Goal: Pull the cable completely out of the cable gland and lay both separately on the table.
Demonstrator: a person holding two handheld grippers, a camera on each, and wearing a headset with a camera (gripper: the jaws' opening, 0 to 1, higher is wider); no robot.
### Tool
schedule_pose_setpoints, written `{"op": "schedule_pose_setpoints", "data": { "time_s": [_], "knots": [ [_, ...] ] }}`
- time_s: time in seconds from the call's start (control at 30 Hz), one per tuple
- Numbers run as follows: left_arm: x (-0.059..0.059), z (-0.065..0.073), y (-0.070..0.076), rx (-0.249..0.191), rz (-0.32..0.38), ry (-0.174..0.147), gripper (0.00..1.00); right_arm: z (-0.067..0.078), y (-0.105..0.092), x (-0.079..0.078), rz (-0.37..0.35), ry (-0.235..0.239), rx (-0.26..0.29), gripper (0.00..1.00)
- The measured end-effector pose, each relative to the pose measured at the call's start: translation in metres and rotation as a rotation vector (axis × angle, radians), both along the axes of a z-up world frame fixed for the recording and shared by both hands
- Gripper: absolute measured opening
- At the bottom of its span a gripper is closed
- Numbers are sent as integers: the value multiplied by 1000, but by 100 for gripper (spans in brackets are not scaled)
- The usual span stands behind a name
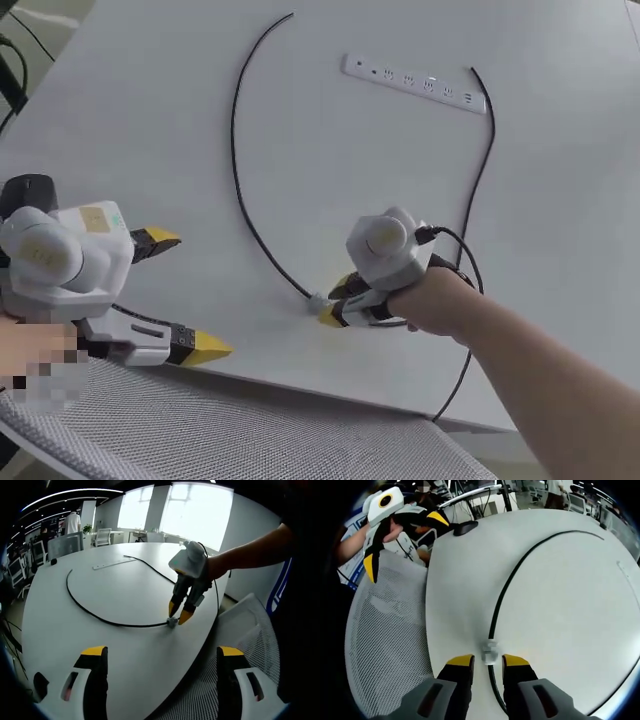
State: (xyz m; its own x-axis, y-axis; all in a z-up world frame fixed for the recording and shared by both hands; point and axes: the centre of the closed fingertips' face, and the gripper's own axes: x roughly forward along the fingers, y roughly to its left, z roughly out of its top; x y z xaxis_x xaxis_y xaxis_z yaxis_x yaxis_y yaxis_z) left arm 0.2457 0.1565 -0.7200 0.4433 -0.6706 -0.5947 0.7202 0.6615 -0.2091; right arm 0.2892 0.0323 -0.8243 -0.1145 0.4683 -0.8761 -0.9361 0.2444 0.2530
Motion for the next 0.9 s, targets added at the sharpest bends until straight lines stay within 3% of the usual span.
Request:
{"op": "schedule_pose_setpoints", "data": {
  "time_s": [0.57, 0.67, 0.9],
  "knots": [
    [-1, -2, 2, 4, -14, 8, 89, -3, 2, 0, 13, 0, -4, 9],
    [-1, -3, 0, 5, -21, 10, 89, -3, 3, 0, 24, -25, -5, 9],
    [-1, -4, -1, 7, -30, 15, 88, -3, 3, 2, 8, -35, -16, 8]
  ]
}}
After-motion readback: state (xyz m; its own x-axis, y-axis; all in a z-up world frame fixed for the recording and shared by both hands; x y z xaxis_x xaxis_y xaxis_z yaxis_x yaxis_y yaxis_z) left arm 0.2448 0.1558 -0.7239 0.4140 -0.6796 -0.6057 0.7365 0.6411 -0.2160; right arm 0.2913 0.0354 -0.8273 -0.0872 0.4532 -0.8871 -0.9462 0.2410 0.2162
